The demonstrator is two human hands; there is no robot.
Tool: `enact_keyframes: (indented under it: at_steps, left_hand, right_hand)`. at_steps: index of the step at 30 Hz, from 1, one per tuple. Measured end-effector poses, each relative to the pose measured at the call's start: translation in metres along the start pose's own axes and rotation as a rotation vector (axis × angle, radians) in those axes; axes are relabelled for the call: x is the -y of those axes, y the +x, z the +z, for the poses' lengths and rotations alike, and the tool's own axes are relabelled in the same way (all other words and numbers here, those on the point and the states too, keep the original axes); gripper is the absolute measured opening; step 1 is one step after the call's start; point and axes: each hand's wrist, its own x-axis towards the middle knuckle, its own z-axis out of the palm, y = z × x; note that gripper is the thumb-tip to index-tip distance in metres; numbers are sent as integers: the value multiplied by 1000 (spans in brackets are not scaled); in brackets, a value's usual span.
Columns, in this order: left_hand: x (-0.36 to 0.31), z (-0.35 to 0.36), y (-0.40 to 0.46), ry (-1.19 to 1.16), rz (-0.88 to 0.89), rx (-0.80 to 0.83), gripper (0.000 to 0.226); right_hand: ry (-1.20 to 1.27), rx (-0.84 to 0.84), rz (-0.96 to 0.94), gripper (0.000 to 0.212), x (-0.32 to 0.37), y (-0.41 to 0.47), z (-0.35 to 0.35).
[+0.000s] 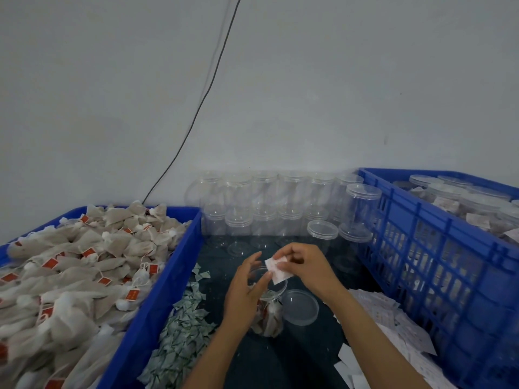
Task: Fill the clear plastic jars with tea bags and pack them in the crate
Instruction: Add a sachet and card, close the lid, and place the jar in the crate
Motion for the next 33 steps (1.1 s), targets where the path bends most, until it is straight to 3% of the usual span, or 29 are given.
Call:
enact_keyframes:
  at_steps: [4, 7, 11, 15, 18, 21, 24, 27, 30, 33]
  left_hand:
    - [-2, 0, -2, 18, -2, -13, 46]
    - [-1, 0, -3, 20, 32, -24, 28]
    - [-1, 1, -2, 19, 0, -60, 1]
    - [-1, 1, -1, 67, 0, -69, 9]
    - [-3, -2, 1, 113, 3, -46, 14]
    - [-10, -7, 5, 288, 19, 36, 18]
    - [-16, -12, 12, 600, 63, 111, 13]
    - [-17, -12, 18, 791, 96, 154, 14]
    - [-14, -13, 20, 786, 80, 168, 14]
    - [-14, -16, 20, 774, 100, 92, 15]
  right_hand:
    - [-144, -12, -5, 14, 2, -1, 19]
    - [-280, 63, -33, 7, -1, 0, 24]
    - [-108, 97, -42, 19, -3, -2, 22]
    - [-70, 139, -66, 22, -8, -3, 16]
    - [-28, 3, -99, 26, -17, -6, 12]
    - [-86, -221, 29, 32, -44, -10, 6]
    - [-217, -70, 269, 51, -80, -22, 12]
    - [-252, 88, 329, 77, -102, -34, 23]
    - [-368, 57, 281, 93, -111, -34, 29]
    - [-364, -83, 284, 100, -112, -37, 37]
